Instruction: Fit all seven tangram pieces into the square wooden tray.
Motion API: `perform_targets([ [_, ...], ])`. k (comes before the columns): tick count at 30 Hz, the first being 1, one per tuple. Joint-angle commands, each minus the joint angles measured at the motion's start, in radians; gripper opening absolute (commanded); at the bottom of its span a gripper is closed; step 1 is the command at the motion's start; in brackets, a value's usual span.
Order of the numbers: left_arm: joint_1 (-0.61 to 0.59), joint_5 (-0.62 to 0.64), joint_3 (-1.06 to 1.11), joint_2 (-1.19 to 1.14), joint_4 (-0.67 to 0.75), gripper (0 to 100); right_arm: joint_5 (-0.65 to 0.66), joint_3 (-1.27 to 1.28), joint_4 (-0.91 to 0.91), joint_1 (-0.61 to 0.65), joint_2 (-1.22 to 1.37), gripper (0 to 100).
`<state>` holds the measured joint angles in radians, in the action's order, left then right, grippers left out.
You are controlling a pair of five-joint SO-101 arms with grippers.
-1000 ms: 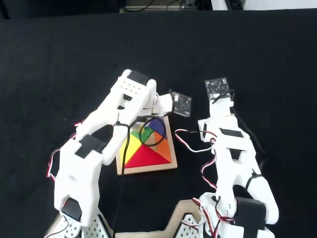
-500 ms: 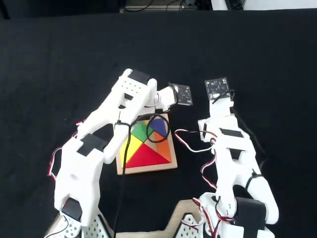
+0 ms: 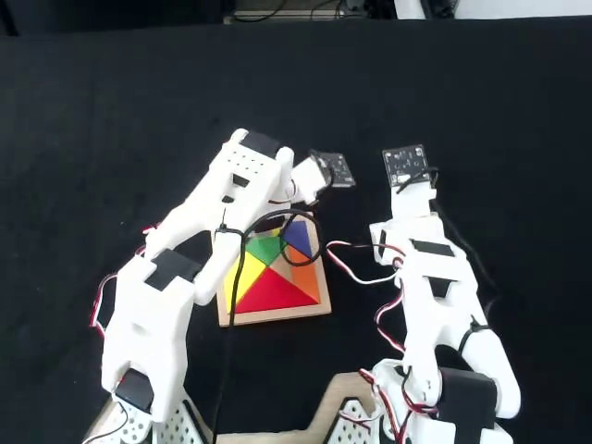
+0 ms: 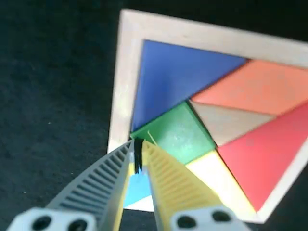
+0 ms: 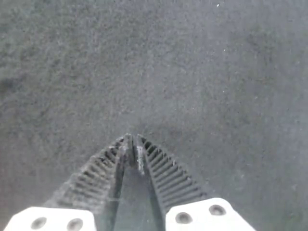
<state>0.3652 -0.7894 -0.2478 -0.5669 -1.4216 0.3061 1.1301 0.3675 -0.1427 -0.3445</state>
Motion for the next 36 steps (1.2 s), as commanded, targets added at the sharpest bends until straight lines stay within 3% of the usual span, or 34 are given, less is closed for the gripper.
perform_targets([
  [1, -0.019, 0.081, -0.091, 0.015, 0.025, 4, -0.003, -0.079, 0.003, 0.011, 0.007, 1.1],
  [5, -0.05, 0.129, -0.217, 0.017, -0.048, 4, -0.003, -0.079, 0.003, 0.011, 0.007, 1.1],
  [12, -0.193, 0.129, -0.506, 0.009, -0.341, 4, -0.003, -0.079, 0.003, 0.02, 0.007, 1.1],
  [17, -0.306, 0.081, -0.349, 0.017, -0.334, 4, 0.023, -0.077, 0.003, 0.021, 0.007, 1.1],
  [27, -0.219, 0.124, -0.077, 0.017, -0.103, 3, 0.023, -0.076, 0.005, 0.031, 0.007, 1.1],
  [36, -0.205, 0.14, 0.027, 0.015, -0.003, 3, 0.023, -0.076, 0.005, 0.031, 0.007, 1.1],
])
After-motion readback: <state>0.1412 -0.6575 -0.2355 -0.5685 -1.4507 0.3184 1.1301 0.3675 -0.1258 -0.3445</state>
